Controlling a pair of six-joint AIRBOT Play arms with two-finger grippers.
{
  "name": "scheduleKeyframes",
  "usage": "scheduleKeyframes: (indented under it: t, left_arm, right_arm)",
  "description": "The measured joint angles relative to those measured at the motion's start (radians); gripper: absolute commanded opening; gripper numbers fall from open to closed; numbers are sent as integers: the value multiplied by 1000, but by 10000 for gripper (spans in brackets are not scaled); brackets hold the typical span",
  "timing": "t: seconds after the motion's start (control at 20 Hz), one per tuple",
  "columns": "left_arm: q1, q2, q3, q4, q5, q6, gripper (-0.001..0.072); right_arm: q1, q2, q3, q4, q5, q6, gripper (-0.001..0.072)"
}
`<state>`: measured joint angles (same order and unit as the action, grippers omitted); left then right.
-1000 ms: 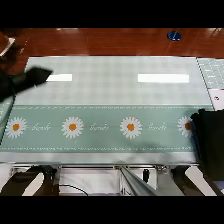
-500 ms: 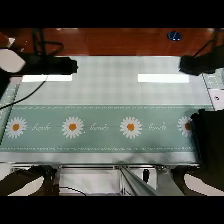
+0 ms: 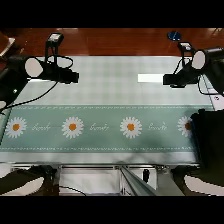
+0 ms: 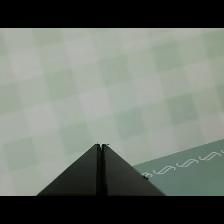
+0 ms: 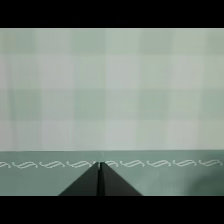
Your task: Fold the shirts.
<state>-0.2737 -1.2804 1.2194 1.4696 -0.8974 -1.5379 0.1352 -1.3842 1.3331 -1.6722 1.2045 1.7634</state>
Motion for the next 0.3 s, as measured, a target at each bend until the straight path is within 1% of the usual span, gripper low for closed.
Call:
scheduleKeyframes:
  t: [0.3]
  left_arm:
    - [0, -3, 0, 11, 0, -3, 17]
  right_arm:
    - [4, -3, -2, -10, 0, 4, 24]
